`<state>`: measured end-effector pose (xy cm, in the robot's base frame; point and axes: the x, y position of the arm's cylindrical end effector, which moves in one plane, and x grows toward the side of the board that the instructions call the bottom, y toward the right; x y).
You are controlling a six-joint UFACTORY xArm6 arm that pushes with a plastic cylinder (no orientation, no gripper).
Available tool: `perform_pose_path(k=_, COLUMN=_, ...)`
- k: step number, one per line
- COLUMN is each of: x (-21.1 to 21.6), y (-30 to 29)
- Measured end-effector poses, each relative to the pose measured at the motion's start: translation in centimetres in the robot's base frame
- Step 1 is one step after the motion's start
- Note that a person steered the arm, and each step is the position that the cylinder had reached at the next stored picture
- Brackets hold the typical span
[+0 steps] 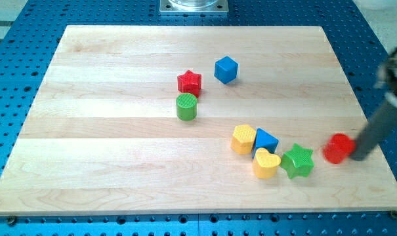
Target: Move the red circle to the bottom left of the green circle
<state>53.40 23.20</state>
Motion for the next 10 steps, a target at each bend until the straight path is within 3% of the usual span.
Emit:
perform_pose_path(k=1, x=-2.7, y=-7.2)
perform_pose_path(k=2, x=-1.6, y=-2.2)
perform_pose_path(k=3, x=0.8, y=-2.8)
perform_pose_path(k=5, x=-2.8, y=-14.2)
perform_pose_path(k=7, x=-6.1, y=-14.4)
perform_pose_path(k=9, x=-5.0, y=-22.7)
perform_pose_path(k=10, x=-4.4, y=-20.1)
